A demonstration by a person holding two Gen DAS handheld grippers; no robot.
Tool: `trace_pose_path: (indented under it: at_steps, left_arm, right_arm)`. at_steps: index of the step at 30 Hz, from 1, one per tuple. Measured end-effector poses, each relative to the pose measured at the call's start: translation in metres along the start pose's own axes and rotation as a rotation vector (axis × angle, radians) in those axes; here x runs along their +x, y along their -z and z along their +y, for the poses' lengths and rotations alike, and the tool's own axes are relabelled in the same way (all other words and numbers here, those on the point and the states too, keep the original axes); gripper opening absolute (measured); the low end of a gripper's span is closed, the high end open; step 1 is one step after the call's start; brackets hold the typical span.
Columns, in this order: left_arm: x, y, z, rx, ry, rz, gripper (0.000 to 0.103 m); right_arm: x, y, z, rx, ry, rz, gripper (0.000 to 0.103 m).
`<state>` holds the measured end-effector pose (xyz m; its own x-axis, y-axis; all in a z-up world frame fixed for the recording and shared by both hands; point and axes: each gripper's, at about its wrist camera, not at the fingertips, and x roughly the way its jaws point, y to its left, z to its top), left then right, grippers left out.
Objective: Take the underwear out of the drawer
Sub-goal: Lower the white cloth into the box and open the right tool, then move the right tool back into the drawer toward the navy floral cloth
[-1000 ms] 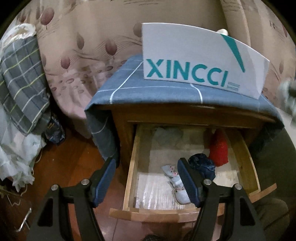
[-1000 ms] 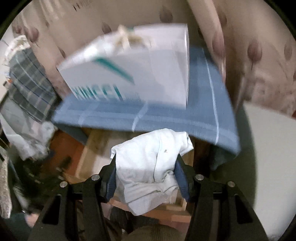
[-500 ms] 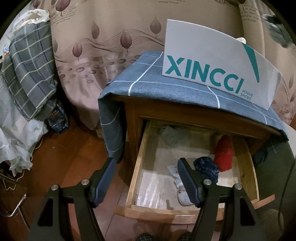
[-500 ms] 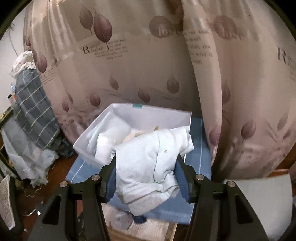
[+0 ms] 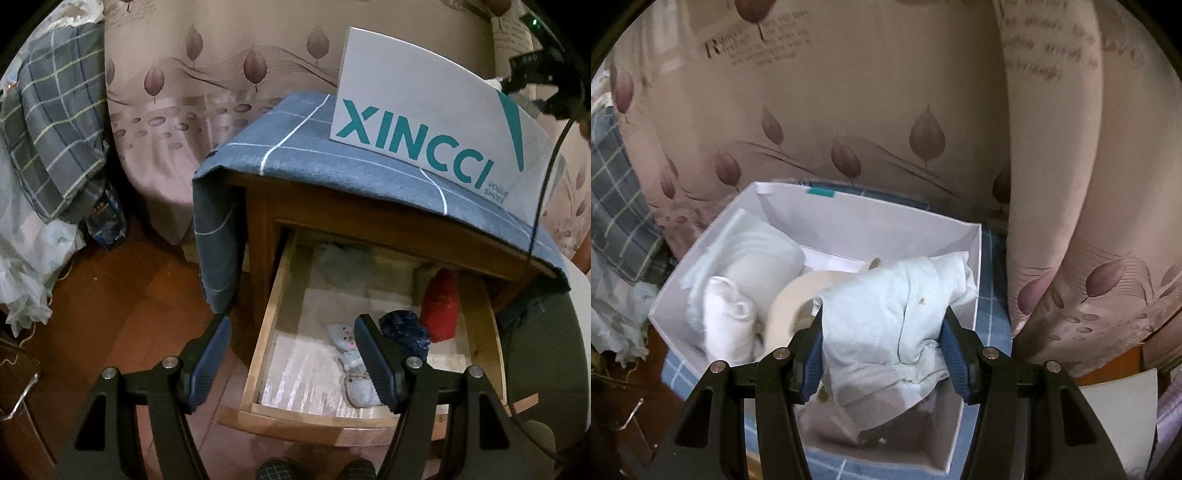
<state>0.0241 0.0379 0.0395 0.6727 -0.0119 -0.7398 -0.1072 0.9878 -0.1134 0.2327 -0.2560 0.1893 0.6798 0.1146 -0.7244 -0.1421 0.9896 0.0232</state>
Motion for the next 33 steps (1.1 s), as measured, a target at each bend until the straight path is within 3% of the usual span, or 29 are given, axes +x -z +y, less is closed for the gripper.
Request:
trace_pose_path:
  at_steps: [9, 12, 17, 22, 27, 33]
  left_arm:
    - [0.006, -0.001, 0.010, -0.057, 0.033, 0.024, 0.071]
    - [0.006, -0.001, 0.012, -0.064, 0.037, 0.026, 0.071]
    - [0.007, -0.001, 0.013, -0.068, 0.036, 0.028, 0.071]
    - [0.007, -0.001, 0.015, -0.079, 0.035, 0.030, 0.071]
    - [0.007, -0.001, 0.022, -0.120, 0.043, 0.038, 0.071]
    - [0.007, 0.000, 0.033, -0.185, 0.051, 0.046, 0.071]
  right_arm:
    - [0.037, 0.005, -0.001, 0.001, 0.013, 0.051, 0.055]
    - [0.037, 0.007, -0.002, 0.002, 0.024, 0.042, 0.061]
    - [0.018, 0.006, 0.000, -0.010, 0.037, 0.009, 0.076]
    - [-0.021, 0.007, 0.005, -0.053, 0.023, -0.052, 0.078]
    - [-0.073, 0.035, 0.025, -0.155, -0.048, -0.089, 0.078]
    - [-0.097, 0.106, 0.057, -0.308, -0.153, -0.030, 0.077]
